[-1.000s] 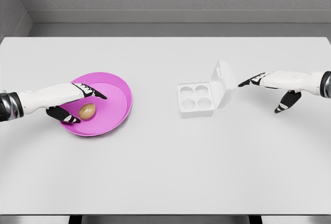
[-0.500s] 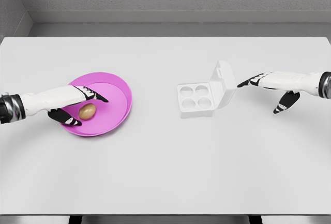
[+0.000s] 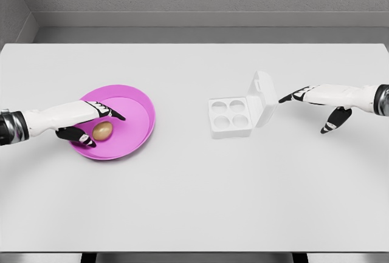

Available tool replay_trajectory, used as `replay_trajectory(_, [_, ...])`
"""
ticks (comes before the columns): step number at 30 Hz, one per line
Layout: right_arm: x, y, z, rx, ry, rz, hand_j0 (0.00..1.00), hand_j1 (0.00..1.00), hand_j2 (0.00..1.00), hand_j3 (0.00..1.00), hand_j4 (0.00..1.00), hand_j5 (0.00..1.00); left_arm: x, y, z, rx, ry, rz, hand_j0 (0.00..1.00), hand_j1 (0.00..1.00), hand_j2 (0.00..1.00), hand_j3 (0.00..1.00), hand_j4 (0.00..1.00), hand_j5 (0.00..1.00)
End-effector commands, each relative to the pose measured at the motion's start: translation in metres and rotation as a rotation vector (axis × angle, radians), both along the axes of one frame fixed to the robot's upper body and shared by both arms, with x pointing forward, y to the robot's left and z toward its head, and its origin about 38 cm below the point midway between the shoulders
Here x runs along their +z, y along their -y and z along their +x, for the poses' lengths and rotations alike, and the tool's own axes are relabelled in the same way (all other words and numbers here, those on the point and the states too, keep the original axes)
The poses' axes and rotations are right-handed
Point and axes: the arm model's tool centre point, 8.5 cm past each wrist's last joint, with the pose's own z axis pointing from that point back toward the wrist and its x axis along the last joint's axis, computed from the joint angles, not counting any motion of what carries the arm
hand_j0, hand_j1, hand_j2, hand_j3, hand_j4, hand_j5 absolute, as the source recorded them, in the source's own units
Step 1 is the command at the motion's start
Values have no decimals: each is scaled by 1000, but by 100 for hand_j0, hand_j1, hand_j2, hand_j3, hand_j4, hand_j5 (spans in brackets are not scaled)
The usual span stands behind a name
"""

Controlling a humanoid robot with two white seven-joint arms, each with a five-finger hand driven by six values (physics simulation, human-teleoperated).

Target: Pack egg into the box and close the box lid

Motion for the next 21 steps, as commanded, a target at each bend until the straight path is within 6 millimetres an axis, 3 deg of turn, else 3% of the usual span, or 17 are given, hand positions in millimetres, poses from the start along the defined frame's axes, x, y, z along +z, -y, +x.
replay_trajectory(1, [0, 0, 0, -1, 0, 3, 100, 100, 100, 100, 100, 100, 0, -1, 0, 1, 2, 4, 86, 86, 86, 86, 86, 86])
replay_trajectory(4, [1, 0, 0, 0, 0, 5, 100, 100, 100, 100, 100, 100, 0, -1, 0, 1, 2, 5, 83, 83, 83, 83, 83, 83])
replay_trajectory(7, [1, -1, 0, 1, 1, 5, 100, 100, 100, 100, 100, 100, -1, -1, -1, 0, -2, 5, 66, 66, 66, 66, 66, 66])
replay_trajectory(21, [1, -1, 0, 0, 1, 3, 100, 100, 100, 100, 100, 100, -2, -2, -2, 1, -6, 10, 46, 46, 46, 46, 46, 46])
